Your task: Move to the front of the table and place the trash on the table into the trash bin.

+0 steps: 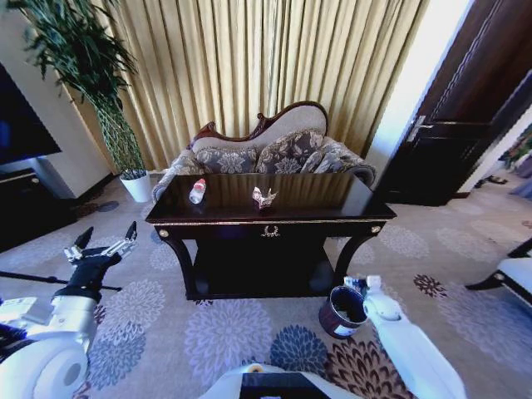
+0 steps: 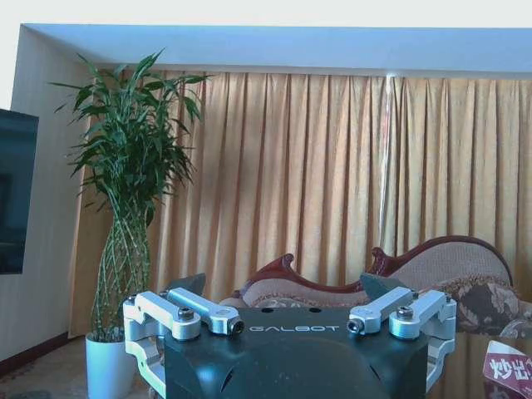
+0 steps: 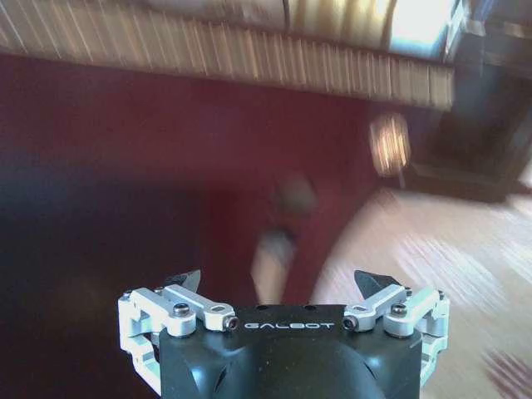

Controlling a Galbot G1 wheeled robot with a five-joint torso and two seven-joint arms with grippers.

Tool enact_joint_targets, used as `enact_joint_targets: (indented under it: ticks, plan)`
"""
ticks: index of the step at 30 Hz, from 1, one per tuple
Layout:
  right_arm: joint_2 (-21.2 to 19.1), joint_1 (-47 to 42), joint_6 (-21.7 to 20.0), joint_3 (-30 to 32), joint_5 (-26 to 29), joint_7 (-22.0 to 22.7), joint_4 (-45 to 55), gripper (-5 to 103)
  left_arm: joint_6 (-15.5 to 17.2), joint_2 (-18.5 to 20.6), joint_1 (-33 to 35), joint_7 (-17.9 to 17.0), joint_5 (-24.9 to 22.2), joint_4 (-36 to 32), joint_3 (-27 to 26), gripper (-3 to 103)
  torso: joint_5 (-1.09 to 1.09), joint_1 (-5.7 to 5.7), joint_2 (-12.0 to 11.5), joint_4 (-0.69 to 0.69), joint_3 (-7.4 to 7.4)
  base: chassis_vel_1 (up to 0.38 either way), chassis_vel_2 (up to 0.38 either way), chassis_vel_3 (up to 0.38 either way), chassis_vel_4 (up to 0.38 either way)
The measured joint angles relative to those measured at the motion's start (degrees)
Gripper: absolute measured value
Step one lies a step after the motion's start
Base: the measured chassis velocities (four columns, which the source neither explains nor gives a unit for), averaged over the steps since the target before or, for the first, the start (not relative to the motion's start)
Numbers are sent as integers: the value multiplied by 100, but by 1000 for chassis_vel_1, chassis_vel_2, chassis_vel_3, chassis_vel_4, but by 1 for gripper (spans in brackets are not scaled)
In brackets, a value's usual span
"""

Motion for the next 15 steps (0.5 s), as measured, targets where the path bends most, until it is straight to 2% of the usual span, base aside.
enact_joint_targets:
  ticks: [1, 4, 5, 7, 12, 15]
  plan:
    - [0, 0, 0, 0, 0, 0, 0, 100, 0, 0, 0, 0, 0, 0, 0, 100, 0, 0, 0, 0, 0, 0, 0, 0, 0]
    - [-194, -366, -328, 369, 857, 18, 1575, 100, 2, 0, -6, -1, 1, 0, -2, 100, -1, 0, 0, -1, 0, 0, 0, 0, 0]
    - [-194, -366, -328, 369, 857, 18, 1575, 100, 2, 0, -6, -1, 1, 0, -2, 100, -1, 0, 0, -1, 0, 0, 0, 0, 0]
    - [-208, -623, -514, 594, 1280, 34, 2658, 100, 2, -6, -7, 0, 1, 0, -2, 100, -3, -1, 1, -1, 0, 0, 0, 0, 0]
    - [-63, -894, -562, 670, 1450, 184, 3784, 100, 2, -7, 7, -1, 1, 0, -38, 100, -1, -1, 1, -2, 0, 0, 0, 0, 0]
    - [5, -917, -467, 669, 1393, 229, 4062, 100, -1, -11, 21, -1, -1, 0, -59, 100, 0, -1, 1, 0, 0, 0, 0, 0, 0]
